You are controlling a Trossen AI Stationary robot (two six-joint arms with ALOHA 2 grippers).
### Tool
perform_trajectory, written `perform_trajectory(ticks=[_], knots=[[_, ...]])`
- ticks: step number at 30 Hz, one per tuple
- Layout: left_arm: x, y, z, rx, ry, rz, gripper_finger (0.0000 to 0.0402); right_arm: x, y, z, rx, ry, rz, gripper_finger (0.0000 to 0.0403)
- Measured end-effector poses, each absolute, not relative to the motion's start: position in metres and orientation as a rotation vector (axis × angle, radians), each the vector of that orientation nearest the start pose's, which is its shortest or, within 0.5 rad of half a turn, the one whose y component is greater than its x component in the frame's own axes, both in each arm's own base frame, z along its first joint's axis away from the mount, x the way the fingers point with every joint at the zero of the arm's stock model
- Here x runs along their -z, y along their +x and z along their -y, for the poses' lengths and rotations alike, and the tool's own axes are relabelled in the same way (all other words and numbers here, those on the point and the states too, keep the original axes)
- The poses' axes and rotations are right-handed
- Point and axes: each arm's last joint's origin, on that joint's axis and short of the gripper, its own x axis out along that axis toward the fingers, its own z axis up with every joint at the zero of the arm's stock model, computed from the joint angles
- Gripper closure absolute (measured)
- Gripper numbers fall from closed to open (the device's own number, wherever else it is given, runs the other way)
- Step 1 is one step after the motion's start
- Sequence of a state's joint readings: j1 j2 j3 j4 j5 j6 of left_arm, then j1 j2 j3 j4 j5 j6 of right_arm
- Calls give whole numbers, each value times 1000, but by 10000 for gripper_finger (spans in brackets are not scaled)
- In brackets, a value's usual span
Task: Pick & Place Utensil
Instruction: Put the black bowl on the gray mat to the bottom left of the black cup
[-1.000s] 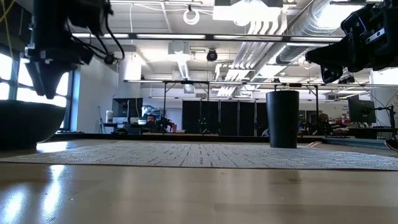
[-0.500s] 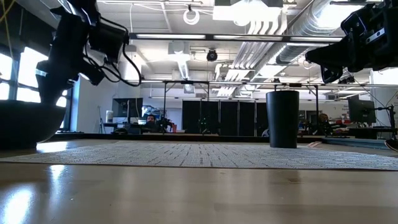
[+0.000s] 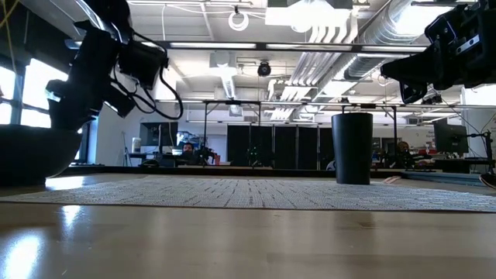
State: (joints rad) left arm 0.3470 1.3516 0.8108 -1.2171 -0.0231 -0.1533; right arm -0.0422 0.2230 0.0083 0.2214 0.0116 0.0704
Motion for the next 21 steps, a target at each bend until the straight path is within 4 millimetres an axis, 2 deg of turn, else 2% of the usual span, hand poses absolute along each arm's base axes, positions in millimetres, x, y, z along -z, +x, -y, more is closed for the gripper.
perform_trajectory(ticks=[6, 17, 21], knots=[[-190, 180, -64, -358, -422, -1674, 226, -169, 111, 5, 54, 70, 9, 401], [-189, 184, -64, -300, -440, -1624, 238, -169, 111, 5, 54, 70, 9, 396], [-190, 184, -64, -278, -450, -1622, 256, -169, 111, 5, 54, 70, 9, 396]])
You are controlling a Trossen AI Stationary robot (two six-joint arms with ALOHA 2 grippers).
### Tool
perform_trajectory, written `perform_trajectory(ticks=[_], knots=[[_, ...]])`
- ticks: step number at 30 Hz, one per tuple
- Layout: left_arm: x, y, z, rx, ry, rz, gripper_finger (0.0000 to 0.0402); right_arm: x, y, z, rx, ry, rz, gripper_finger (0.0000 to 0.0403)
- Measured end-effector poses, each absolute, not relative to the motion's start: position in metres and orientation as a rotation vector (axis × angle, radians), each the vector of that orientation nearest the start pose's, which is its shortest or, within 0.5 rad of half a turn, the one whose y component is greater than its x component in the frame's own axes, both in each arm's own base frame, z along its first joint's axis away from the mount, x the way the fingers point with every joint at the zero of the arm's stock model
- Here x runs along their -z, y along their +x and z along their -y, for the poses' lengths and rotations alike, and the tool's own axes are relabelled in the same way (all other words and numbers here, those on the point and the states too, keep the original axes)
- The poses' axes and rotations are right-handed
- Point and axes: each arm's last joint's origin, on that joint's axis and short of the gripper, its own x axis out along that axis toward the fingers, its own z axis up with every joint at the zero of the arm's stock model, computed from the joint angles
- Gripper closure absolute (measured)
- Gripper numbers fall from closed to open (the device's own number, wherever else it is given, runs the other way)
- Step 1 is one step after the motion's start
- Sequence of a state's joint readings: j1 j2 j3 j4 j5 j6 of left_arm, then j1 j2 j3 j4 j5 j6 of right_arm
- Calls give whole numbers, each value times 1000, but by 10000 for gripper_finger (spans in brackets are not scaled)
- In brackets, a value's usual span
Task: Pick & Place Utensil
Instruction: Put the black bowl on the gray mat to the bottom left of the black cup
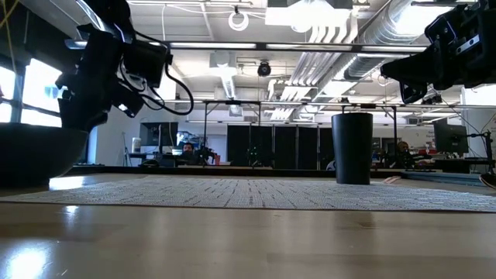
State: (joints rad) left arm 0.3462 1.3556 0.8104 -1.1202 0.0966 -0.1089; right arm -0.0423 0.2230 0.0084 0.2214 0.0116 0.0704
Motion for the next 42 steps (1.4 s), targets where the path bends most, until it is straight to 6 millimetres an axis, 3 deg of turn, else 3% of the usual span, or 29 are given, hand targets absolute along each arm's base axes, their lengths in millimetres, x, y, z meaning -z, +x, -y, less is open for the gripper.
perform_trajectory(ticks=[8, 28, 37, 42], knots=[[-190, 185, -64, -269, -448, -1621, 312, -169, 111, 5, 54, 70, 9, 395], [-190, 185, -62, -221, -471, -1617, 392, -169, 111, 5, 54, 70, 9, 400], [-190, 184, -62, -221, -474, -1621, 395, -169, 111, 5, 54, 70, 9, 396], [-201, 190, -60, -210, -458, -1611, 396, -169, 111, 5, 54, 70, 9, 395]])
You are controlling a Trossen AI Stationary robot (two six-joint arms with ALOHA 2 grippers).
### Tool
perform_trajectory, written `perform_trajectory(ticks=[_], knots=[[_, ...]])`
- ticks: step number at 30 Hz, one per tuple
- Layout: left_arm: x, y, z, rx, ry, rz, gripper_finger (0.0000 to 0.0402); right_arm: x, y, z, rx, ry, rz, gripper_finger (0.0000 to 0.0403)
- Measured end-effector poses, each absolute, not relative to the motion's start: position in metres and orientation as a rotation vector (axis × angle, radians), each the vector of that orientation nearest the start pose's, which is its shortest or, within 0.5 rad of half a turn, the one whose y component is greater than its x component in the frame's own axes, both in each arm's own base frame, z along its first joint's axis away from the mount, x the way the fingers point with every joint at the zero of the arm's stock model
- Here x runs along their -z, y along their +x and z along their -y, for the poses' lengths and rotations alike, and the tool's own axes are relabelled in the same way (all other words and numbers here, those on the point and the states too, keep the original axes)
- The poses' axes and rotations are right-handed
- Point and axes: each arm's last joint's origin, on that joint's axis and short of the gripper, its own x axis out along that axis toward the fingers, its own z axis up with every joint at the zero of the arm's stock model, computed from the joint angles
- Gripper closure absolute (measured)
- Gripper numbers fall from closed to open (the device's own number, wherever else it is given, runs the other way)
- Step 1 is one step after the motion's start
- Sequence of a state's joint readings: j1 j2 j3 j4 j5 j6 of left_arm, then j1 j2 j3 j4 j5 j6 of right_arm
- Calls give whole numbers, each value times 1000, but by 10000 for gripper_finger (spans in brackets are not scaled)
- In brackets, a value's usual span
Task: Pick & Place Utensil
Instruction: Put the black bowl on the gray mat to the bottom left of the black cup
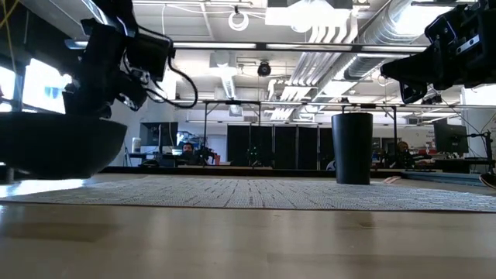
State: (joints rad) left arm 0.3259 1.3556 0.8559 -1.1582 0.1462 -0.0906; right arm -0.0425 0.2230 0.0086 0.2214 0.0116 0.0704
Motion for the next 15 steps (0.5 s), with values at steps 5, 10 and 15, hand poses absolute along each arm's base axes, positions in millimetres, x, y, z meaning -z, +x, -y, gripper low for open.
perform_trajectory(ticks=[5, 10, 15], knots=[[-219, 203, -54, -193, -440, -1553, 396, -169, 111, 5, 54, 70, 9, 395], [-232, 223, -56, -202, -455, -1531, 397, -169, 111, 5, 54, 70, 9, 394], [-240, 257, -66, -150, -407, -1506, 397, -169, 111, 5, 54, 70, 9, 398]])
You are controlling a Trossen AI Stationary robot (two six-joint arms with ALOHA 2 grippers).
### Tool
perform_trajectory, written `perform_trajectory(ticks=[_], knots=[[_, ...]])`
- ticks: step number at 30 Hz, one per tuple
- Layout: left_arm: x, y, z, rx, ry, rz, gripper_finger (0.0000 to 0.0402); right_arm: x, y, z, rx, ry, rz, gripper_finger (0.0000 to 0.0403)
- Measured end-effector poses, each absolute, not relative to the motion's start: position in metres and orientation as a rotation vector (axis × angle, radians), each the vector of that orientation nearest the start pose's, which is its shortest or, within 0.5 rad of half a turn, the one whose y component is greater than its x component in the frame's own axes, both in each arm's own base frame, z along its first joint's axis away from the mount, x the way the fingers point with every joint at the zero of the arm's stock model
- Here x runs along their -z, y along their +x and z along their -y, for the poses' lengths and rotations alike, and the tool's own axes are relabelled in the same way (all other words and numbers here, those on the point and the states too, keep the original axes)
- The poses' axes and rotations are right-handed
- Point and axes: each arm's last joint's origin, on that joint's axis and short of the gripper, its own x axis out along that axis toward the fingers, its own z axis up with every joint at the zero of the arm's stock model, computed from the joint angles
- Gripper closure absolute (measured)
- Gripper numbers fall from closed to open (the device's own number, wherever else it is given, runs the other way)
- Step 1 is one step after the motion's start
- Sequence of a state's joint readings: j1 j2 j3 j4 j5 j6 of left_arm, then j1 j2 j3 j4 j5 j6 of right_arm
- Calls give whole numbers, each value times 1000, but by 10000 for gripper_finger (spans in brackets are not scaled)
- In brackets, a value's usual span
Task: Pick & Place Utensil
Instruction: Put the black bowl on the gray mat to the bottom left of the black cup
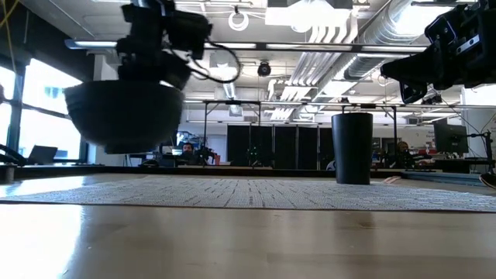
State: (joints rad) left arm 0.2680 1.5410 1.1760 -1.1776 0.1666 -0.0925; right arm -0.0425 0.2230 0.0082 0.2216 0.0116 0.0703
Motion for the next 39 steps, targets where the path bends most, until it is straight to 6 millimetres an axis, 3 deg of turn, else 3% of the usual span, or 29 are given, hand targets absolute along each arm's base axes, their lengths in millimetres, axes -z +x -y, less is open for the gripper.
perform_trajectory(ticks=[6, 12, 20, 28, 39], knots=[[-248, 309, -82, -177, -312, -1474, 397, -169, 111, 5, 54, 70, 8, 398], [-249, 359, -92, -36, -320, -1413, 398, -169, 111, 5, 54, 70, 9, 399], [-234, 407, -106, -41, -323, -1372, 398, -169, 111, 5, 54, 70, 9, 398], [-217, 435, -112, -19, -382, -1355, 398, -169, 111, 5, 54, 70, 8, 402], [-220, 438, -114, -148, -453, -1405, 398, -169, 111, 5, 54, 70, 9, 401]])
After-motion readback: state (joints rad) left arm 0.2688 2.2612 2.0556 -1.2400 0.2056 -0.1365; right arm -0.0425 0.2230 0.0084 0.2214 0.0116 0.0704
